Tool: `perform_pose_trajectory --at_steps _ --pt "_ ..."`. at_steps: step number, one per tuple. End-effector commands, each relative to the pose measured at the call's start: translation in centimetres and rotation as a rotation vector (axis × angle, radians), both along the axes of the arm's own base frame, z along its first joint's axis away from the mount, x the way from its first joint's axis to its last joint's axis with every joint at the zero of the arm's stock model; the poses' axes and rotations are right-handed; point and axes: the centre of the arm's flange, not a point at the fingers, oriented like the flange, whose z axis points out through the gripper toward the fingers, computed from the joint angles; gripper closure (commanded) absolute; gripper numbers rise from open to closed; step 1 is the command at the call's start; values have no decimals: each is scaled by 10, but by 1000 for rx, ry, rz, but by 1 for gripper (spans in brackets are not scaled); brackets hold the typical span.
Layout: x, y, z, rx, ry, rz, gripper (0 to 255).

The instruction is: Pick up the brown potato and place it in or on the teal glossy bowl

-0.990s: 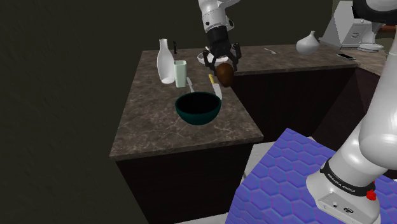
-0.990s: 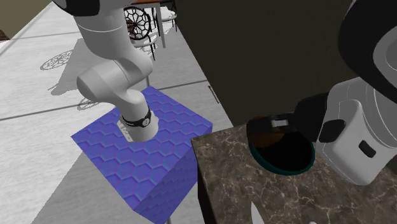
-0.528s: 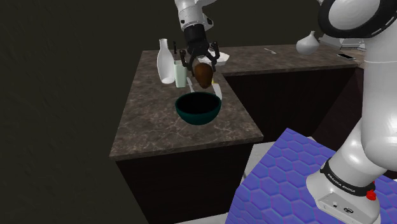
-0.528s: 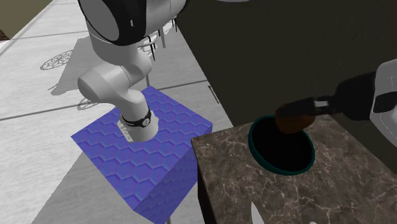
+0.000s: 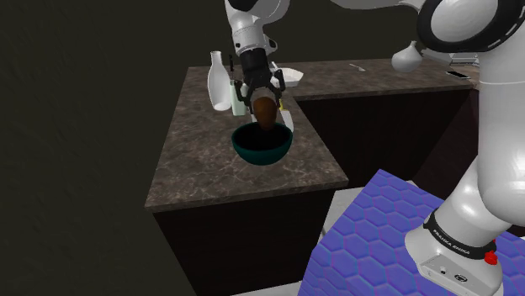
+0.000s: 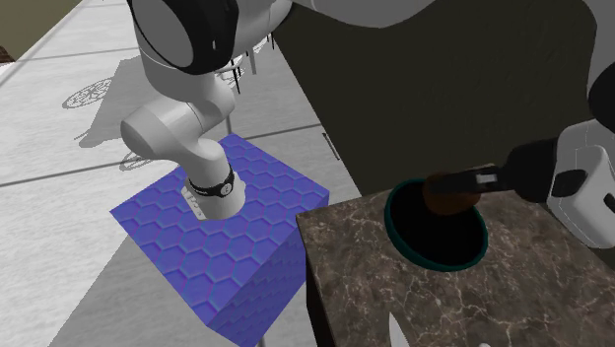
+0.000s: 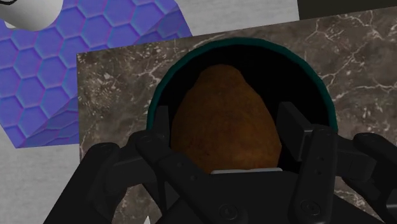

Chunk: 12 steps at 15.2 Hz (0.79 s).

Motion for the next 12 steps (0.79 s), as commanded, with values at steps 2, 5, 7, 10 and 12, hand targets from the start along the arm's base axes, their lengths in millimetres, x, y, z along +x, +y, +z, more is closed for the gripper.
perform_pose_trajectory --at_steps 2,5,7,10,12 --pt "0 0 -16 0 -1 0 255" --pt "0 0 -32 0 -1 0 255" --pt "0 0 -46 0 -1 0 255" --pt "0 0 -46 0 -1 0 255" --pt "0 0 -46 0 -1 0 255"
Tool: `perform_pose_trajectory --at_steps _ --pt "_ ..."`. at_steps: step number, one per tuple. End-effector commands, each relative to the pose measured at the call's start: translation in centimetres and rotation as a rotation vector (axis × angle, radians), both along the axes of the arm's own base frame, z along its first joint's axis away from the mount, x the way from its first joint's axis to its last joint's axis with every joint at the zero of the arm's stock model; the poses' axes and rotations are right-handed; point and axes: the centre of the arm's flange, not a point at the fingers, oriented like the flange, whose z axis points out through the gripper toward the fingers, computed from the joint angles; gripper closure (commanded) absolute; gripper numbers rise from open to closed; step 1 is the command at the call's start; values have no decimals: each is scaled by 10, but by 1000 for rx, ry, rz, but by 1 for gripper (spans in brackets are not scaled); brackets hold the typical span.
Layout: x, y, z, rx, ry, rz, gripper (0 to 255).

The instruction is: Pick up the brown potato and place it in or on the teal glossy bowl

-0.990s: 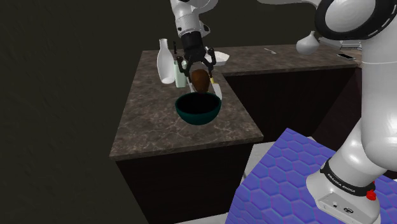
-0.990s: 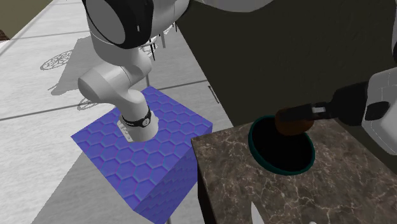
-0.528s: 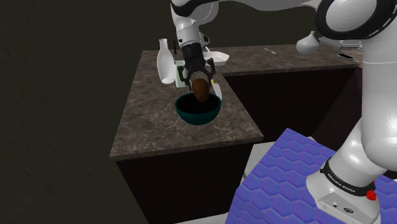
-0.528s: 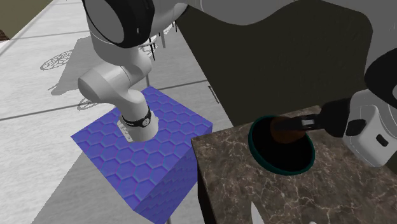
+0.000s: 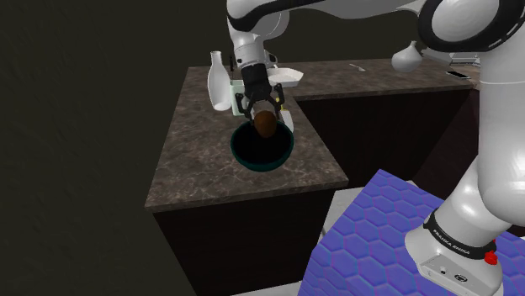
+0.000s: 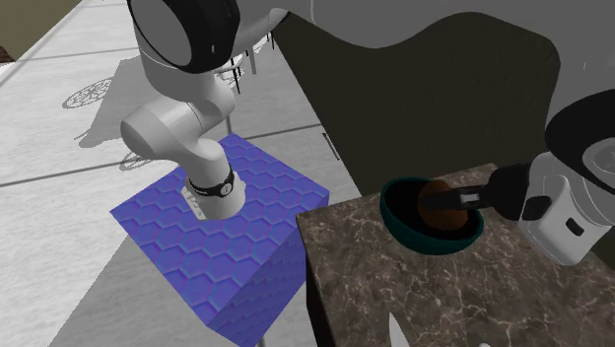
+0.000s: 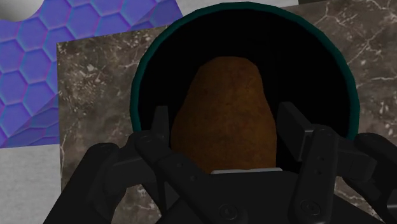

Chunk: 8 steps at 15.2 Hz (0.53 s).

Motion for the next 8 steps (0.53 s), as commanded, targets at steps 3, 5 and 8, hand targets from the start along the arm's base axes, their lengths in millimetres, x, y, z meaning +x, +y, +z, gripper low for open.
perform_pose_trajectory --at_steps 3,5,8 --pt "0 1 -5 -1 9 2 255" --pt "0 1 -5 -1 9 2 0" --pt "0 1 -5 -1 9 2 0"
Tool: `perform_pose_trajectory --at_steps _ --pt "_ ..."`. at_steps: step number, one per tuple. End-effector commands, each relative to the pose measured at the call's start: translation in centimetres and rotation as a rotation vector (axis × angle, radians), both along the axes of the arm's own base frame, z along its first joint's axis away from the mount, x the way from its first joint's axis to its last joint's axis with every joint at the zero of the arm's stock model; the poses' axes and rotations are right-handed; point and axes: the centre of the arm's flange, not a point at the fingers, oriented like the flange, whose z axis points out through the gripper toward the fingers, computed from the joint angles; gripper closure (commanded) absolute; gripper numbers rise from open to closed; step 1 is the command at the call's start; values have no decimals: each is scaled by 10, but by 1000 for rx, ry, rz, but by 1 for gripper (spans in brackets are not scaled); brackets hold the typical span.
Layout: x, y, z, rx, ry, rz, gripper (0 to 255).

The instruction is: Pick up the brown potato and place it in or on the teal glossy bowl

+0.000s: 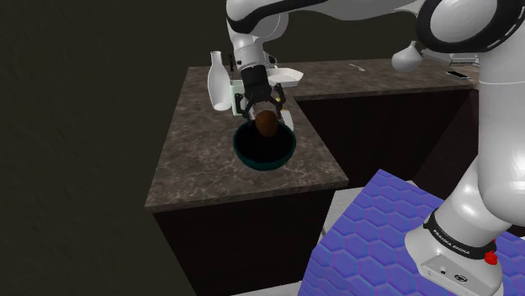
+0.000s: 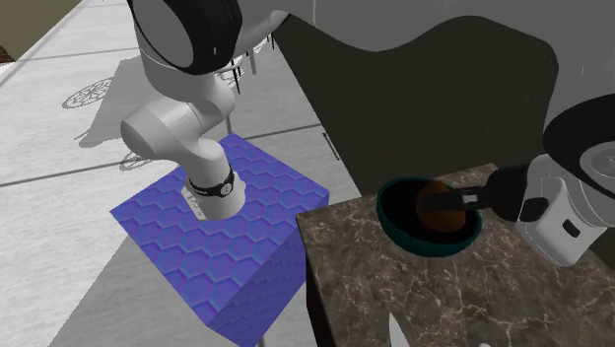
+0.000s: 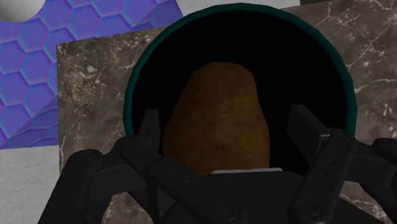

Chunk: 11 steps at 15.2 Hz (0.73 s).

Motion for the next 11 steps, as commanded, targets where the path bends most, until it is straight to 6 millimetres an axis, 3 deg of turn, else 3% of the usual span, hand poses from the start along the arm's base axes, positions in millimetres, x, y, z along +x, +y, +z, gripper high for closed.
perform_pose_trajectory --at_steps 1,5,11 --pt "0 0 -1 0 0 0 0" --pt "27 -9 40 0 0 0 0" --pt "27 -9 40 0 0 0 0"
